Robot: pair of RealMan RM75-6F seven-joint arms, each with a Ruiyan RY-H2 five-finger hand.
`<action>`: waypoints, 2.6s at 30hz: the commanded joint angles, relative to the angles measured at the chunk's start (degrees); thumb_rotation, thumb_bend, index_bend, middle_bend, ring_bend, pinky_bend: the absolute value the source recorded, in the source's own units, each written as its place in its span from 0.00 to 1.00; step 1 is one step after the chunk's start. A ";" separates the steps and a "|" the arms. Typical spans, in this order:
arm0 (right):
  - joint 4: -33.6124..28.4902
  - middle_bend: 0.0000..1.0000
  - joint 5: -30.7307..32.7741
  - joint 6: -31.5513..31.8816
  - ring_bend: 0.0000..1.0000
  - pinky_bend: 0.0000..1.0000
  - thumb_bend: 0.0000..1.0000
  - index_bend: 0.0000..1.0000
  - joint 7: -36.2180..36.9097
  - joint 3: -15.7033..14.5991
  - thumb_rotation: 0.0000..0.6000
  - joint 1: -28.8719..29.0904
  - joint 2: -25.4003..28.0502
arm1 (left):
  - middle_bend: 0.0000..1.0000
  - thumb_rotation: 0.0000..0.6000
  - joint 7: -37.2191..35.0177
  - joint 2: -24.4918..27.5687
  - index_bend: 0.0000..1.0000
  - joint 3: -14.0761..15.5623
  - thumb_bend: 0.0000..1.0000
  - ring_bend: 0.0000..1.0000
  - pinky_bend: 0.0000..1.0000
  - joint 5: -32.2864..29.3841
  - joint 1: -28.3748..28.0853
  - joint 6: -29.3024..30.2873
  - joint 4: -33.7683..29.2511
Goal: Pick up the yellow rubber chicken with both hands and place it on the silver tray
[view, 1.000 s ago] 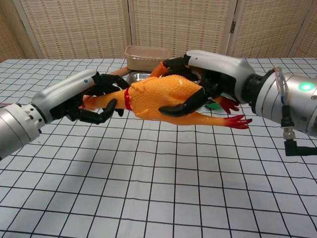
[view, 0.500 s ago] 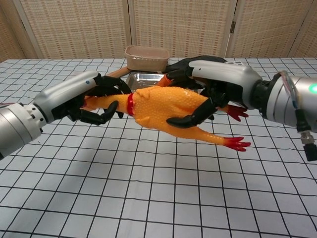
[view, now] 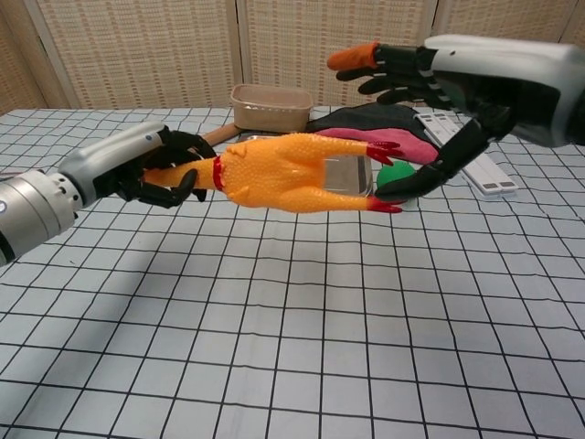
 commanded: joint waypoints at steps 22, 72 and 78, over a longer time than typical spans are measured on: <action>10.44 0.00 -10.32 9.67 0.00 0.00 0.03 0.00 10.74 -9.83 1.00 -11.15 12.03 | 0.59 1.00 -4.08 -28.05 0.76 -14.41 0.76 0.42 0.46 -12.62 -27.67 -21.78 55.13; 6.61 0.00 -10.58 23.39 0.00 0.00 0.03 0.00 -24.92 -12.60 1.00 -24.75 7.32 | 0.00 1.00 -0.46 21.77 0.00 18.41 0.52 0.00 0.06 7.43 16.74 26.87 -7.53; 10.92 0.00 -12.01 29.48 0.00 0.00 0.03 0.00 -27.13 -12.77 1.00 -29.02 1.89 | 0.00 1.00 7.31 23.70 0.00 20.69 0.50 0.00 0.05 10.85 22.56 32.49 -8.87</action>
